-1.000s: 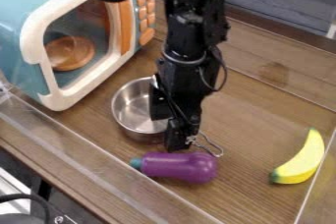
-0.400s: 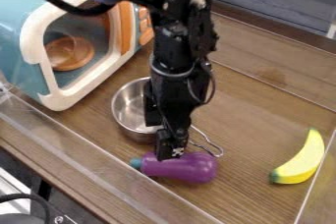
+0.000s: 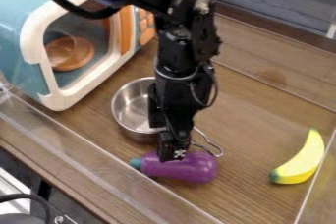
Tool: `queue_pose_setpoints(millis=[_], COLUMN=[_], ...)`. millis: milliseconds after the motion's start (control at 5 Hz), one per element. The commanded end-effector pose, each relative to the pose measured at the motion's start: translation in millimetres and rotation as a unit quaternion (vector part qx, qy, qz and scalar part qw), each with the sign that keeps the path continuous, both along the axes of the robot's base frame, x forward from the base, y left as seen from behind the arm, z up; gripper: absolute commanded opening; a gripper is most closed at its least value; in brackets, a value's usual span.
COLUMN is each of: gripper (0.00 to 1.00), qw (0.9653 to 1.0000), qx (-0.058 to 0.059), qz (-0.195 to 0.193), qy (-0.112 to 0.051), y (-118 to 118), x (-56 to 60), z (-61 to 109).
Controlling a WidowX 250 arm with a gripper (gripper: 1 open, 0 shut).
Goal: Put the eggplant in the silver pot
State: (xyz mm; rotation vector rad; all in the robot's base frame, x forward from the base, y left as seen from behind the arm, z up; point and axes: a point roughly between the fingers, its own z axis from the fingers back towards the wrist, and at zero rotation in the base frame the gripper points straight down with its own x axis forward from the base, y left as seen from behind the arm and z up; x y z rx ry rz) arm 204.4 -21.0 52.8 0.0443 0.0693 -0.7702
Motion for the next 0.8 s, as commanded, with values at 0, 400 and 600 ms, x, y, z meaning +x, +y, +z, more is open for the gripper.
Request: queue_pose_setpoints(millis=[0, 400, 600], gripper=[1.00, 1.00, 1.00], qw=[0.9997, 0.9968, 0.9967], qx=[-0.005, -0.010, -0.005], qz=[-0.011, -0.075, -0.074], qy=[-0.021, -0.026, -0.031], y=[-6.4, 1.9, -2.8], x=[12.6, 11.0, 11.0], z=[8.4, 31.0, 20.0])
